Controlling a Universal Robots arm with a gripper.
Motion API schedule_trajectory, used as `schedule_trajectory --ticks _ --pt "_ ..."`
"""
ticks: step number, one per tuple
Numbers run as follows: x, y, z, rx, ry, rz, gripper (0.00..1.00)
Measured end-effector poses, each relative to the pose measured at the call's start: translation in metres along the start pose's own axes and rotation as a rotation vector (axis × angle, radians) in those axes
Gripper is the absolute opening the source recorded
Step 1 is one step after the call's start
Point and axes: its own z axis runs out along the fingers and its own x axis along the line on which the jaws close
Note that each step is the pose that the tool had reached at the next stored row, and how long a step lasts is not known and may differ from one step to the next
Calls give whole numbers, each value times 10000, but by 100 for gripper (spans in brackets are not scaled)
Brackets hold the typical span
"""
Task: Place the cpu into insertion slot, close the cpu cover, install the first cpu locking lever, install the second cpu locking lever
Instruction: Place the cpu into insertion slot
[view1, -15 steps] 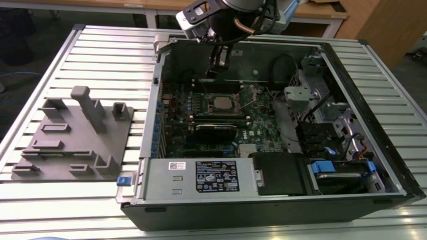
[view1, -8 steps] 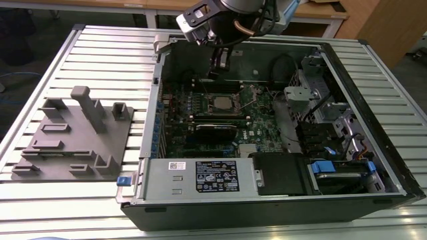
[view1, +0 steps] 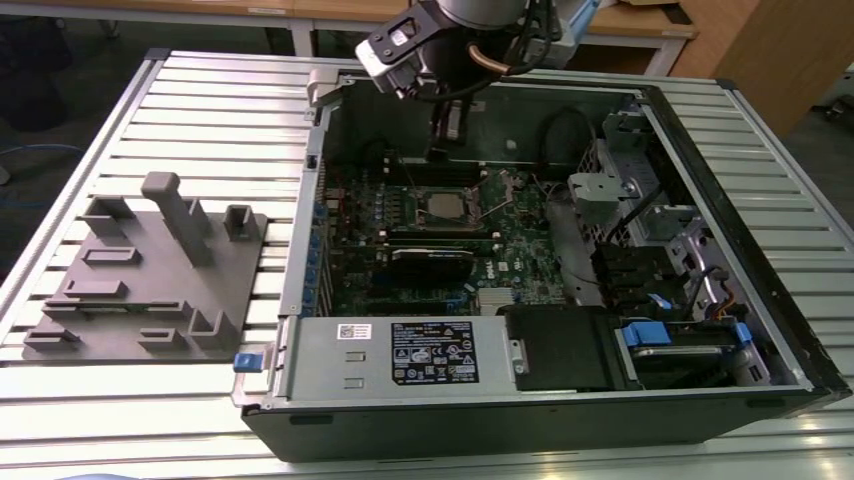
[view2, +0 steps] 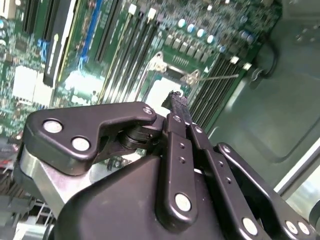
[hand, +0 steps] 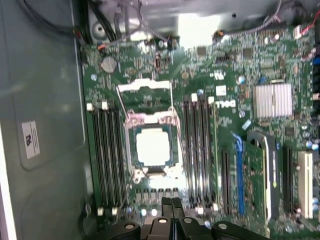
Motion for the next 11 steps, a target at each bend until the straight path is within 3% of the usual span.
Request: schedule_trajectory --ticks 2,6,7,11 --pt "0 1 6 -205 12 -15 10" --pt "-1 2 22 -532 25 -37 10" --pt "-2 3 25 -564 25 -39 10" --pt "-1 3 27 -568 0 -38 10"
